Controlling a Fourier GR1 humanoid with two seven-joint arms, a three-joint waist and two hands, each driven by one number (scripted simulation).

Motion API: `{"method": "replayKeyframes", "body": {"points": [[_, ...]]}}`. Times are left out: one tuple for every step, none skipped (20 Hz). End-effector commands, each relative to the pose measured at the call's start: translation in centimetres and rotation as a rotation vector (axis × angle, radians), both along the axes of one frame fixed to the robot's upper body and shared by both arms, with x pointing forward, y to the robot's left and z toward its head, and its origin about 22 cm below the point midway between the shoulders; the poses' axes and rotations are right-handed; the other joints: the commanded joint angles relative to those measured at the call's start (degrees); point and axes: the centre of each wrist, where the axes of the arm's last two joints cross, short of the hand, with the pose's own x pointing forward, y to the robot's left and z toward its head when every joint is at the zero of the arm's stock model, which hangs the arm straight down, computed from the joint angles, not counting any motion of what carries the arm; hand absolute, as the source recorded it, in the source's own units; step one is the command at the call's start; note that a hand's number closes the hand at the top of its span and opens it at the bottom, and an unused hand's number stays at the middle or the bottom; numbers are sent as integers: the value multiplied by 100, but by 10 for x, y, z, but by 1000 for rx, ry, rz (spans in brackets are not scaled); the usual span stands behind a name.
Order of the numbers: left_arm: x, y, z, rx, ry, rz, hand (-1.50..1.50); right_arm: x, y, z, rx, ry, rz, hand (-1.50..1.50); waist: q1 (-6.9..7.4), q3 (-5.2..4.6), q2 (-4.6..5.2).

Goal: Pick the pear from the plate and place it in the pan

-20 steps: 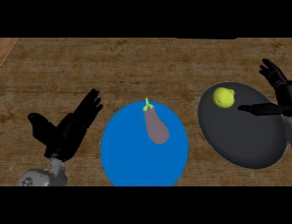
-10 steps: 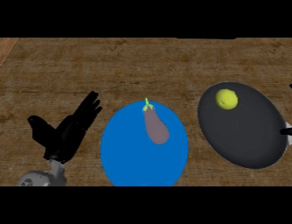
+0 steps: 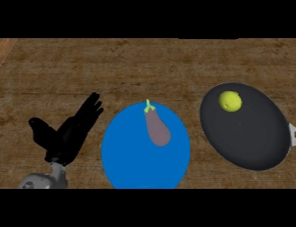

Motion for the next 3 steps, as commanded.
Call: {"method": "replayKeyframes", "body": {"points": [[-8,-3,-6,20,-13,-5,0,-12,-18,12,131,-60,154,-150,13,1,-12],[-3,4,-13,-15,15,-14,0,-12,-17,11,145,-81,139,-150,-11,-2,-1],[-5,6,3,18,18,12,0,-21,-7,-9,129,-58,159,-150,-36,-5,-38]]}}
